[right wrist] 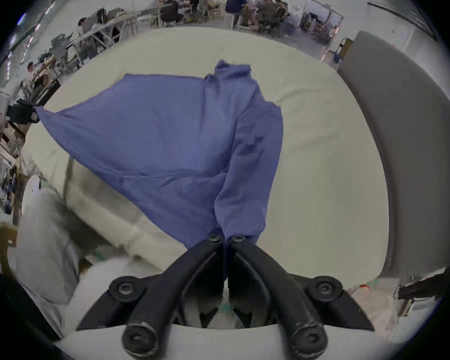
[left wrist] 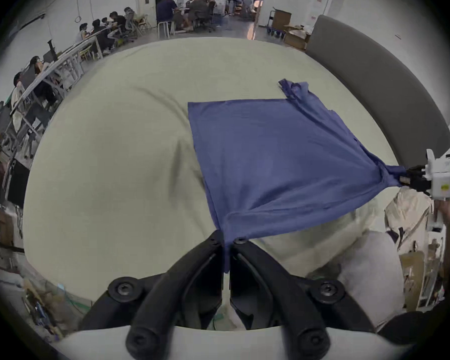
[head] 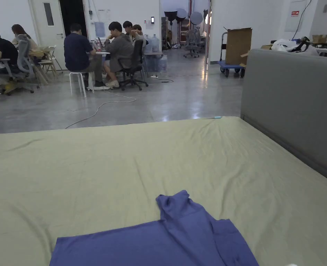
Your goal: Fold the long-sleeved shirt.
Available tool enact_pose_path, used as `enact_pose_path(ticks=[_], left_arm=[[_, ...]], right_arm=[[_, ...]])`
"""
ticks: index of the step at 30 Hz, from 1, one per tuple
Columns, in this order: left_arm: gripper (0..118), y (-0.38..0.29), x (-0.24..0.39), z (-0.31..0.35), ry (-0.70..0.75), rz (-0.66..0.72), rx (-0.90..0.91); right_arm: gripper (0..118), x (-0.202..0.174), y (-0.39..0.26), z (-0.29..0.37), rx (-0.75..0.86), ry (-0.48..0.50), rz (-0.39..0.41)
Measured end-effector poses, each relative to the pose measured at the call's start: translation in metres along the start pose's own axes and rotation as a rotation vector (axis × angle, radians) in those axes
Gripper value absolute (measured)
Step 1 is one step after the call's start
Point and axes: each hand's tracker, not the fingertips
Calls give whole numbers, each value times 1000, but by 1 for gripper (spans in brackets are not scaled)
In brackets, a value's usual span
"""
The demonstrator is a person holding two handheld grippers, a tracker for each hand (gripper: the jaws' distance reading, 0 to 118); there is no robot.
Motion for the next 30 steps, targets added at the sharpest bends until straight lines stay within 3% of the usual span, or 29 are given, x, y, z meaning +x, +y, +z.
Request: enact_pose_path(ticks=[6, 14, 20, 22, 23, 24, 25, 26, 27, 30], left_arm=[[0, -49, -2, -5, -37, 50, -44], [0, -73, -19, -82, 18, 76, -172], [0, -94, -21, -111, 21, 130, -201], [1, -90, -23, -109, 12, 161, -204], [4, -86, -25, -108, 5, 165, -209], [27, -84, -23, -102, 2, 173, -216], [64, -80, -24, -91, 3, 188, -202], [99, -74, -23, -75, 17, 207, -131], [118, -69, -21, -61, 12, 200, -63], [118, -50, -11, -12, -50, 195, 131]], right_arm=[[0, -12, -39, -13, -72, 28, -20], [0, -18, -52, -94, -222, 42, -24], [0, -11, -53, -98, -226, 65, -62], [9, -8, -49, -100, -236, 75, -65], [21, -7, -46, -98, -247, 67, -65], [55, -6, -42, -94, -269, 29, -47], [85, -4, -36, -88, -296, -6, -45], [100, -3, -30, -77, -282, -15, -31], [102, -1, -26, -66, -255, -10, -24], [102, 8, -2, -21, -131, 24, -74]])
